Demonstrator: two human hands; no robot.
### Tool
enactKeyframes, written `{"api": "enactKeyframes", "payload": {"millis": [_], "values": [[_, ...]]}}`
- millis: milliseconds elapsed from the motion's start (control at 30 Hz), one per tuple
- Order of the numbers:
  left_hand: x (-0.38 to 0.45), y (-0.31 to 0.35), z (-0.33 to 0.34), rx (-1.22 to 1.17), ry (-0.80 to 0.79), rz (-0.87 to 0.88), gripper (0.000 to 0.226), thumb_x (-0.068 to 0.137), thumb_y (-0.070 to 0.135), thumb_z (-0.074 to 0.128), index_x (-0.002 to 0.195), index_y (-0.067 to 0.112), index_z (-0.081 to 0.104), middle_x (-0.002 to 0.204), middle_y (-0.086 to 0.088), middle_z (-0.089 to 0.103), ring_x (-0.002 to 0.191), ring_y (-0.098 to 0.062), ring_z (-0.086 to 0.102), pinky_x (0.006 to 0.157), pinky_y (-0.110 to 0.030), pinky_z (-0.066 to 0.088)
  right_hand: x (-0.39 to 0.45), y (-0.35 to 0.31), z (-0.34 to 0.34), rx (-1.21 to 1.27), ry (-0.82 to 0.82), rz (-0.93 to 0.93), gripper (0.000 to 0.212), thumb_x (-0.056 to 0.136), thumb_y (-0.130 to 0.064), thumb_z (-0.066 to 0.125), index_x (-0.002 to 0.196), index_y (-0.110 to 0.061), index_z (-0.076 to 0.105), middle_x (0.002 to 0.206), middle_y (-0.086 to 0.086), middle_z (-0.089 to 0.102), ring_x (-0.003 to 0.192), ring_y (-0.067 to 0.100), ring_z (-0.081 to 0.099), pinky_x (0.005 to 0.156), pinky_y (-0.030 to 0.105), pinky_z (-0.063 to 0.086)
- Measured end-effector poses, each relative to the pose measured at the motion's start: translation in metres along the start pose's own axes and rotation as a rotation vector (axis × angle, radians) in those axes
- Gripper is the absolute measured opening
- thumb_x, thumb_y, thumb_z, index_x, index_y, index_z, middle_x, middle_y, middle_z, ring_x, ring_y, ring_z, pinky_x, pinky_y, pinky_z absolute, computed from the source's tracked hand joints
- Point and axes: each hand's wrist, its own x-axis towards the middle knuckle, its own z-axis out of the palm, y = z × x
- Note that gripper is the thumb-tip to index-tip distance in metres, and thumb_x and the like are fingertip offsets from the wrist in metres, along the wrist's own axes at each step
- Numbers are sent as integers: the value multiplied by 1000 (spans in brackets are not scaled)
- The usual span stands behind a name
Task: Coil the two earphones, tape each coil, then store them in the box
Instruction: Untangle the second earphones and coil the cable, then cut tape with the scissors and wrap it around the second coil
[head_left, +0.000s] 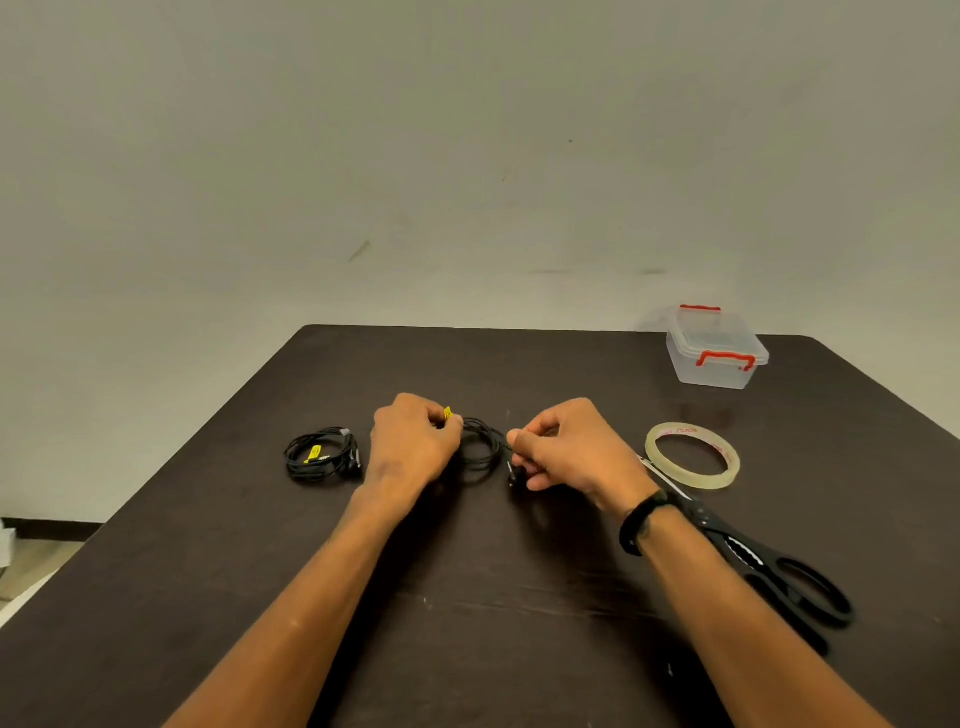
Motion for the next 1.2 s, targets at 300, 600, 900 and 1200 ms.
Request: {"api": "enactKeyframes", "payload": {"millis": [300,600,900,1200], "values": [[-3,5,-8,128,61,51,34,96,44,64,94,16,82,91,-5,79,94,-28,72,83,-33,52,-9,-7,-7,-285,154,-90,42,98,-48,68,76,-13,75,73,1,71,73,16,66,61,29,46],[-8,8,3,87,268,473,27,105,34,51,115,18,70,97,0,61,94,-18,54,78,-22,40,-22,-10,-10,-143,355,-302,34,97,-43,69,78,-16,74,73,-7,72,74,8,66,70,30,52],[-72,61,70,-85,-65,691,34,97,41,67,126,23,71,111,7,69,106,-14,58,102,-28,43,-126,58,-102,-700,505,-49,24,89,-51,73,88,-28,67,87,-13,68,88,18,68,75,37,57],[-74,111,117,7,-310,453,90,80,67,72,155,40,31,125,8,67,130,-23,50,108,-49,38,-153,82,-140,-766,231,92,29,81,-50,84,99,-37,66,88,-18,66,84,4,65,78,33,59]]}}
